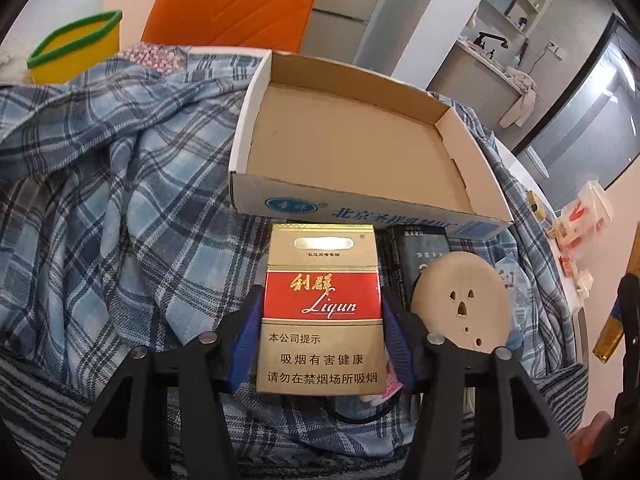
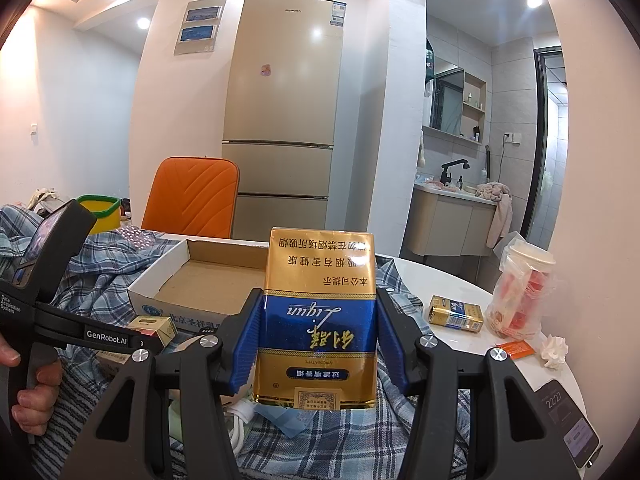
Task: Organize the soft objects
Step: 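Raise both held packs and carry them over the cardboard box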
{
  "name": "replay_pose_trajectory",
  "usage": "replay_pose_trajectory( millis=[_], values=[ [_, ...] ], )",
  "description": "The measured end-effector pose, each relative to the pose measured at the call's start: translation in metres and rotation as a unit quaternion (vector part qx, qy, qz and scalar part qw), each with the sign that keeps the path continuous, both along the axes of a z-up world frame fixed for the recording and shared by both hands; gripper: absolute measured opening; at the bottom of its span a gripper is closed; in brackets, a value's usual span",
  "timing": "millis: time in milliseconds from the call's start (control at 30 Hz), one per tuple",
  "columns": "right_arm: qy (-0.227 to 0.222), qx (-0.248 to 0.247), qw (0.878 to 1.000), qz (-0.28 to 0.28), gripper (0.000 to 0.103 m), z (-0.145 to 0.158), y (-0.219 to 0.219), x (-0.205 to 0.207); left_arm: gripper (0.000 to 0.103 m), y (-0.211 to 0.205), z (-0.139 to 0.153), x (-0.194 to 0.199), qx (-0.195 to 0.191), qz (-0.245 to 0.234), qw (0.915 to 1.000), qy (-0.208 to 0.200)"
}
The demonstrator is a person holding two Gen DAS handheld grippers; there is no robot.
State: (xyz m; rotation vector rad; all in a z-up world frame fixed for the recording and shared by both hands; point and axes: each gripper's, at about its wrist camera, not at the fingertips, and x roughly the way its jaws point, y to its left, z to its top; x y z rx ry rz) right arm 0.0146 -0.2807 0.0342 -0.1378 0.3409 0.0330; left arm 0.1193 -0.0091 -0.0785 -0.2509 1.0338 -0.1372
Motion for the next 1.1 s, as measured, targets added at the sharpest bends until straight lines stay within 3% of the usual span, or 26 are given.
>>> replay_pose_trajectory(
  millis=[200,367,600,933,1100],
  values=[
    [-0.004,0.003,1.0,0.004,0.055,0.0,-0.001,0.0,0.054,-0.009,0.019,-0.024,0.028,-0.014,0.9954,-0.09],
    [-0.014,0.005,1.0,0.015,0.055,0.0,0.0,-0.005,0.054,-0.011,0.041,-0.049,0.045,-0.01,0.9828,-0.179],
    [-0.023,0.01,0.999,0.022,0.055,0.002,-0.003,-0.01,0.054,-0.01,0.059,-0.069,0.064,-0.001,0.9653,-0.253],
    [-0.044,0.021,0.998,0.029,0.055,0.005,-0.008,-0.02,0.054,0.007,0.081,-0.099,0.063,0.035,0.9321,-0.355],
    [-0.08,0.03,0.996,0.029,0.055,0.021,-0.011,-0.028,0.054,0.012,0.092,-0.112,0.085,0.048,0.9075,-0.409]
  ],
)
